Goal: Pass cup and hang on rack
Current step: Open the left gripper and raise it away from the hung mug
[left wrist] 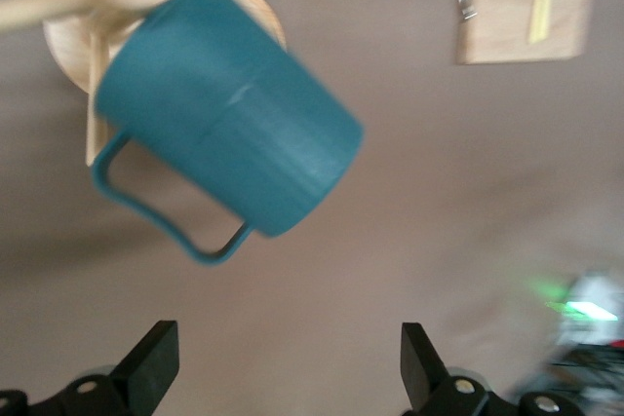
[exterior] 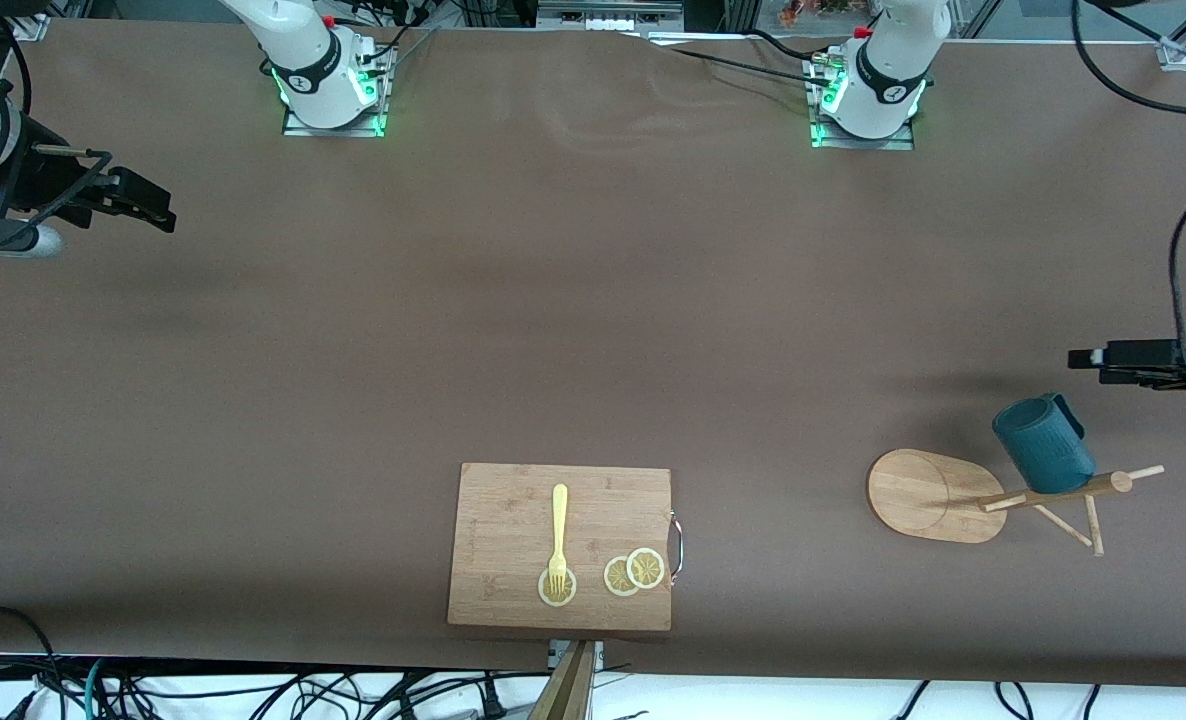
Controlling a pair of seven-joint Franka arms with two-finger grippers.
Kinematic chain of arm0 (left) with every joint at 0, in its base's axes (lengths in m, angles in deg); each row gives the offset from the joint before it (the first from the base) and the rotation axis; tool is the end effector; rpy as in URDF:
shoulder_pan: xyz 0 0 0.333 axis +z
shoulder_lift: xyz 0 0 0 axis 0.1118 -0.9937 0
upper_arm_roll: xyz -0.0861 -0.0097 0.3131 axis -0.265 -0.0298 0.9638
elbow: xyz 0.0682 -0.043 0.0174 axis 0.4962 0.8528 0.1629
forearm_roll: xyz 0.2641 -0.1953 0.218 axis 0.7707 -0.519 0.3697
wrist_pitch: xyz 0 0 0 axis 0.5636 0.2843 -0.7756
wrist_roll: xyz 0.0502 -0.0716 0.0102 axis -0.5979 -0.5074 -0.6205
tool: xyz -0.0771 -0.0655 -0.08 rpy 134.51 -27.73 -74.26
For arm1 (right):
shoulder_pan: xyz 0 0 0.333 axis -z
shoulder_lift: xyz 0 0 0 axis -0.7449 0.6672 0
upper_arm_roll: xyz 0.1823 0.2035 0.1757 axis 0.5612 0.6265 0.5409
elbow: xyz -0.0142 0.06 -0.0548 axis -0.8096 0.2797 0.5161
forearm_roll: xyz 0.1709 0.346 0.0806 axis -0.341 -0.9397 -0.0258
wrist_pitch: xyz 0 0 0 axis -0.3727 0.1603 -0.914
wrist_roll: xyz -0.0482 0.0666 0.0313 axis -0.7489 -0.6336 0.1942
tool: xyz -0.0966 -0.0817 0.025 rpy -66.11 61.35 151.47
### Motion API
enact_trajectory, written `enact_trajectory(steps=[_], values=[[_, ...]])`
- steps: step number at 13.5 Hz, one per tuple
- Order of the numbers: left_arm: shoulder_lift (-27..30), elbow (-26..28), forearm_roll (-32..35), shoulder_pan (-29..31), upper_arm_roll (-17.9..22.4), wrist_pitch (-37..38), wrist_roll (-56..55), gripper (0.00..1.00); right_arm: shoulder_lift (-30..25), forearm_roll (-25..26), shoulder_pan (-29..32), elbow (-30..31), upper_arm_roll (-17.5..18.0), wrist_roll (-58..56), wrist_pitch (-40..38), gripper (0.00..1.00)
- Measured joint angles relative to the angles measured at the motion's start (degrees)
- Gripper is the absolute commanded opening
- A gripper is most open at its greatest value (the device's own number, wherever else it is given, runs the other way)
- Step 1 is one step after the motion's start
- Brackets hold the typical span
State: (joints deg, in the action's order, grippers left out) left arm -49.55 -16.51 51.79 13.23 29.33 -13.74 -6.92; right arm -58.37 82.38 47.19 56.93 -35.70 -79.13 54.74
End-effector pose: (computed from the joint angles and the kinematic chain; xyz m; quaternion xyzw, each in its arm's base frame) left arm 0.6731 0.1236 0.4442 0.9684 -0.0806 -0.1087 0.2095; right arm 0.5383 0.0303 0.5821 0.9983 -0.0219 -0.0547 0.0007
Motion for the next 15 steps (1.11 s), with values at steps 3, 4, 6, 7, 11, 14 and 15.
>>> enact_trajectory(steps=[3, 4, 6, 7, 11, 14, 15], values=[[3.7, 0.2, 11.7, -10.1, 0.1, -1.3, -5.9, 1.0, 0.0, 0.0, 0.0, 0.0, 0.0, 0.0, 0.0, 1.0], [4.6, 0.3, 14.7, -13.0, 0.1, -1.3, -8.7, 1.0, 0.0, 0.0, 0.0, 0.0, 0.0, 0.0, 0.0, 1.0], [6.0, 0.4, 21.6, -18.7, 0.1, -1.3, -11.8, 1.0, 0.0, 0.0, 0.0, 0.0, 0.0, 0.0, 0.0, 1.0], [6.3, 0.5, 24.2, -21.2, 0.1, -1.3, -12.8, 1.0, 0.0, 0.0, 0.0, 0.0, 0.0, 0.0, 0.0, 1.0], [6.6, 0.5, 25.9, -24.4, 0.8, -1.8, -17.3, 1.0, 0.0, 0.0, 0.0, 0.0, 0.0, 0.0, -0.1, 1.0], [9.3, 3.1, 20.6, -23.9, 4.1, -7.9, -17.7, 1.0, 0.0, 0.0, 0.0, 0.0, 0.0, 0.0, -1.3, 1.0], [11.8, 6.2, 18.0, -23.7, 5.3, -9.8, -18.0, 1.0, 0.0, 0.0, 0.1, 0.0, 0.0, 0.0, -1.4, 1.0]])
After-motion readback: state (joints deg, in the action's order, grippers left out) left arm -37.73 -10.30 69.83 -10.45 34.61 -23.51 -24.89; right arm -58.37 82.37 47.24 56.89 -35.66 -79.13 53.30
